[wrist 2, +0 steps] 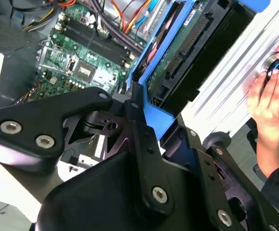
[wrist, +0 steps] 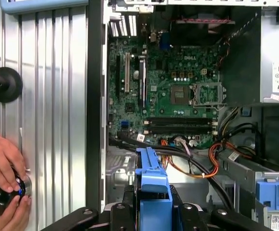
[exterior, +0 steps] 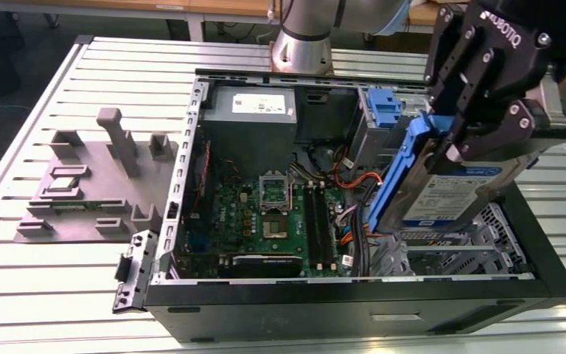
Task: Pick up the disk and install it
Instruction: 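Insert the disk into the insertion slot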
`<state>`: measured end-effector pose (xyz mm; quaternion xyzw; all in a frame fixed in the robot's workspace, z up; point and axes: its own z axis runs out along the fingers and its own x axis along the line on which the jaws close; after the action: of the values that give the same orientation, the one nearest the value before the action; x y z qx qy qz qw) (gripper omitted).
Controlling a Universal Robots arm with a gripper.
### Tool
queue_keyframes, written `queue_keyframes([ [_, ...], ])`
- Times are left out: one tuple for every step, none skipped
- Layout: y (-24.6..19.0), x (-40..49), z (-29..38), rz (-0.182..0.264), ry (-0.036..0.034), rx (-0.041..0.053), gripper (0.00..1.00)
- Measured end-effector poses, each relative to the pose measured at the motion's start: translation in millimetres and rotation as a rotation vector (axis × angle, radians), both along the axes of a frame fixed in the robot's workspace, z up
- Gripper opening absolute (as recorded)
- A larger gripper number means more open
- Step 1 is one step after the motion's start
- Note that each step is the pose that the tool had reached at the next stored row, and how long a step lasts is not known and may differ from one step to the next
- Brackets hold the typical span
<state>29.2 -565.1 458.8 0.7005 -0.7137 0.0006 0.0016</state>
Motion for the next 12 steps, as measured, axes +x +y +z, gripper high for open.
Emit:
queue_keyframes([
  [-0.3,2.8,-0.5,0.000,0.0000,0.0000,0.36],
  [-0.4,5.9,-0.8,0.000,0.0001,-0.0002,0.36],
  [-0.6,9.2,-1.2,0.000,0.0001,-0.0002,0.36],
  [-0.7,12.6,-1.5,0.000,0.0001,-0.0001,0.36],
  [-0.7,16.3,-1.9,0.000,0.0000,-0.0002,0.36],
  [-0.8,20.2,-2.1,0.000,0.0001,-0.0003,0.36],
  [-0.9,23.5,-2.5,0.000,0.0001,-0.0003,0.36],
  [-0.9,26.9,-2.8,0.000,0.0001,-0.0002,0.36],
  [-1.0,30.2,-3.2,0.000,0.0000,-0.0001,0.36],
  [-1.0,32.8,-3.6,0.000,0.0001,-0.0001,0.36],
  [-1.1,35.0,-4.2,0.000,0.0000,-0.0002,0.36],
  [-1.1,36.4,-5.2,0.000,0.0001,-0.0002,0.36],
])
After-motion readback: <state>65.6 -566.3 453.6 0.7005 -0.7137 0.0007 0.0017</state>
